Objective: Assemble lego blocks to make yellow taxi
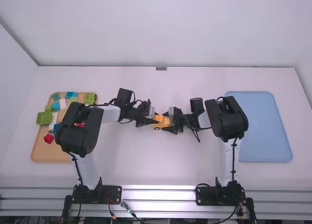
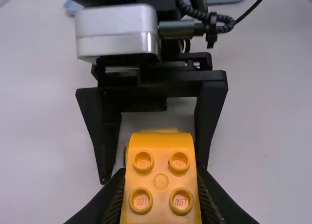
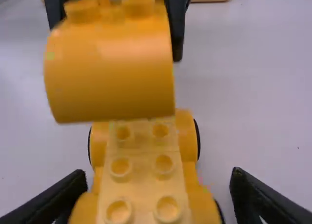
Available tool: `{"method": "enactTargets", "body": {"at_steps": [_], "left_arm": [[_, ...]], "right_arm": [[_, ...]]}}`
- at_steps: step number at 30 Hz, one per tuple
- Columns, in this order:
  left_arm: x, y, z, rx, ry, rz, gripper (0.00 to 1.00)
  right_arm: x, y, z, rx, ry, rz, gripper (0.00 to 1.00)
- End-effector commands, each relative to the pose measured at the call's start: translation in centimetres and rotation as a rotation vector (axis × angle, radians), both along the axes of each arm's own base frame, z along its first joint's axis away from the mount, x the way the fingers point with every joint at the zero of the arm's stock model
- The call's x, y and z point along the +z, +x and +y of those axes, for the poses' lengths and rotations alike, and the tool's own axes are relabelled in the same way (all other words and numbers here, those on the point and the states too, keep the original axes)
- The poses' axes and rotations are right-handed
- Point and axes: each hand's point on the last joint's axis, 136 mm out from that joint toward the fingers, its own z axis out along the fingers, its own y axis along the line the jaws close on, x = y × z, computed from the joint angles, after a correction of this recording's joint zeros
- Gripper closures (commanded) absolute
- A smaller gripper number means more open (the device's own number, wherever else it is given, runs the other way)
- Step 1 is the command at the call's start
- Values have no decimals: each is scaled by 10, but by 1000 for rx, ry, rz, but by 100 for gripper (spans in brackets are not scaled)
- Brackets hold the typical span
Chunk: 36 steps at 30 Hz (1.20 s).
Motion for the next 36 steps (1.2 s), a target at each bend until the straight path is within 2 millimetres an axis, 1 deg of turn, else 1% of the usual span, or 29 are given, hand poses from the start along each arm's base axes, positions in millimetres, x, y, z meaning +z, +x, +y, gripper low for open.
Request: {"method": "enactTargets", "body": {"at_steps": [1, 2, 4, 6, 7, 11, 12, 14, 17, 23, 27, 33, 36], "left_arm": [[-2, -4, -5, -27, -39, 33, 92], [-4, -3, -5, -26, -37, 31, 92], [-7, -2, -5, -22, -30, 33, 92], [-8, -3, -6, -27, -31, 32, 92], [-8, -3, -8, -31, -31, 27, 93], [-8, -5, -12, -40, -26, 16, 94], [-11, -4, -13, -34, -7, 11, 95], [-14, -3, -19, -16, 8, 36, 97], [-14, -2, -23, -2, -1, 63, 97], [-18, 1, -20, 17, 26, 62, 98], [-28, 7, -18, 61, 52, 90, 98], [-30, 7, -17, 68, 64, 96, 98], [-35, 7, -14, 82, 90, 106, 98]], "right_arm": [[0, 1, 1, 10, 14, 7, 35], [0, 1, 1, 9, 13, 8, 38], [-1, 1, 1, 7, 10, 9, 39], [-2, 0, 0, 6, 7, 23, 44], [-3, 0, -1, 3, 4, 27, 44], [-5, 0, -1, -3, -6, 31, 44], [-6, 0, -1, -5, -11, 30, 44], [-6, -1, 3, 2, -15, 27, 45], [-7, -1, 3, -1, -20, 27, 44], [-9, -1, 5, -1, -30, 25, 44], [-13, 1, 3, -20, -53, 26, 43], [-14, -1, 4, -15, -60, 35, 43], [-14, -2, 5, -15, -60, 37, 43]]}}
